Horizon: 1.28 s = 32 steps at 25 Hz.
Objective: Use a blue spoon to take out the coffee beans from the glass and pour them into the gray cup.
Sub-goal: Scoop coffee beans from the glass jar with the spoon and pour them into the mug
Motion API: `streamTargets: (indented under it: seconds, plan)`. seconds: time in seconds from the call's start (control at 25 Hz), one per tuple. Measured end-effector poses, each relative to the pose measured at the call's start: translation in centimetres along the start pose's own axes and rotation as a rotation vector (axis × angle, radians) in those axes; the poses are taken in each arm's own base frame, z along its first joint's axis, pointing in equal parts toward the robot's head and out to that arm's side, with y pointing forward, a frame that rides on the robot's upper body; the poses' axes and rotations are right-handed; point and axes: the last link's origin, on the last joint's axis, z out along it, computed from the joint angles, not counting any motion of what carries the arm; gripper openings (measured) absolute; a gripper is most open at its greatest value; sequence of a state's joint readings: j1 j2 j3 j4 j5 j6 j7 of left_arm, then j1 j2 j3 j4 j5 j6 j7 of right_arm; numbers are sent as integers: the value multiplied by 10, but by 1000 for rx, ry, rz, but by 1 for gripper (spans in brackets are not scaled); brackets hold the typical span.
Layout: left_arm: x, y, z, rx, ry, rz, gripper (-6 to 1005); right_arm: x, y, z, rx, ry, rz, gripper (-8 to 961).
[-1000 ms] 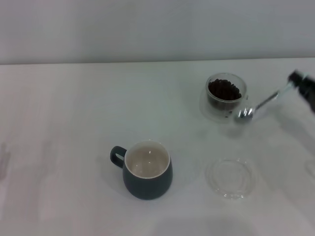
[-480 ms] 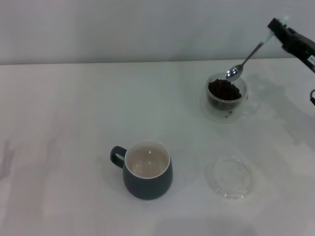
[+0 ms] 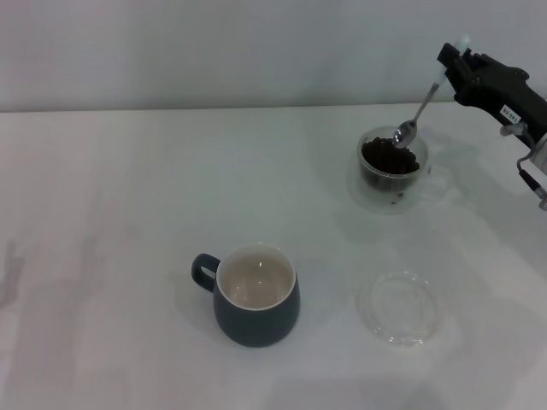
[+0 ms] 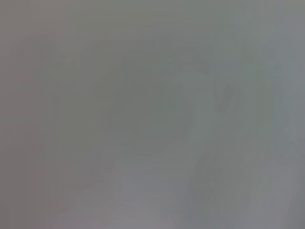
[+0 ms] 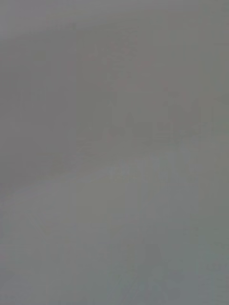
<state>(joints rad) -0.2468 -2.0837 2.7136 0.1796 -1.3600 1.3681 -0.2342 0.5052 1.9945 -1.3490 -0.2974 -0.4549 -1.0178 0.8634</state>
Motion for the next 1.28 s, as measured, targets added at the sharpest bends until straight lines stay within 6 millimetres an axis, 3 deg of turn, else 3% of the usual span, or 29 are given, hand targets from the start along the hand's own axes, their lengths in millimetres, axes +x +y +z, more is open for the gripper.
streamTargets:
  seconds: [0.76, 1.28]
  plan:
    - [1, -3, 0, 24, 6, -6, 744, 16, 2, -2, 23, 63, -5, 146]
    - [1, -6, -1, 47, 11, -11, 744, 22, -3, -9, 67, 74, 238, 146]
